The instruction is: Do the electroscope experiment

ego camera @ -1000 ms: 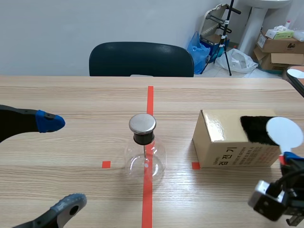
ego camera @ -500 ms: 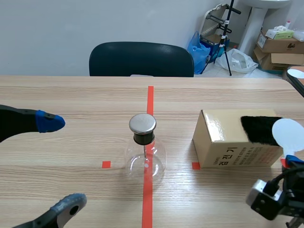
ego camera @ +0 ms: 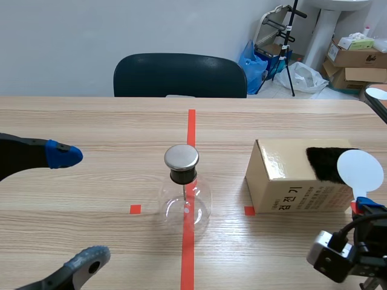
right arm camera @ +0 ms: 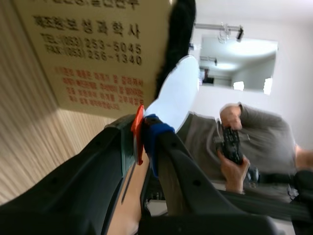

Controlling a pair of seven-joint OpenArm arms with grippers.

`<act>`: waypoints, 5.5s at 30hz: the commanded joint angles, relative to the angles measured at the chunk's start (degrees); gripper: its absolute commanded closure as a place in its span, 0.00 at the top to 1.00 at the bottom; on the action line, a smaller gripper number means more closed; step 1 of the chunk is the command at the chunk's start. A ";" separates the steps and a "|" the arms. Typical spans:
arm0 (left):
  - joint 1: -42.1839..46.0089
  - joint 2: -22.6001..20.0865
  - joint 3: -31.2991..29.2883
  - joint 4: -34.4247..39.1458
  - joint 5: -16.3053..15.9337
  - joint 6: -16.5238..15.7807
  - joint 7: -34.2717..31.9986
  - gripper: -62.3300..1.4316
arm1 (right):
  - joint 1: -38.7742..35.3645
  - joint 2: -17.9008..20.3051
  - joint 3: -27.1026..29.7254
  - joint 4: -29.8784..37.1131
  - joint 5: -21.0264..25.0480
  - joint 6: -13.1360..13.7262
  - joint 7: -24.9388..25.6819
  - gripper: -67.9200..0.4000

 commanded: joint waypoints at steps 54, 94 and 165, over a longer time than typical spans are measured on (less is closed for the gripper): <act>-0.04 0.15 0.20 0.26 -0.85 -0.07 -0.52 1.00 | -2.38 -0.63 0.09 2.89 -1.25 1.29 -2.78 0.02; -0.02 0.15 0.20 0.26 -0.83 -0.07 -0.33 1.00 | -2.38 -0.59 -0.02 5.18 -4.81 -3.34 -1.79 0.02; -44.02 9.68 32.15 -51.19 13.49 7.58 -8.22 0.07 | 1.01 7.78 -42.82 20.20 -13.70 1.70 -40.28 0.02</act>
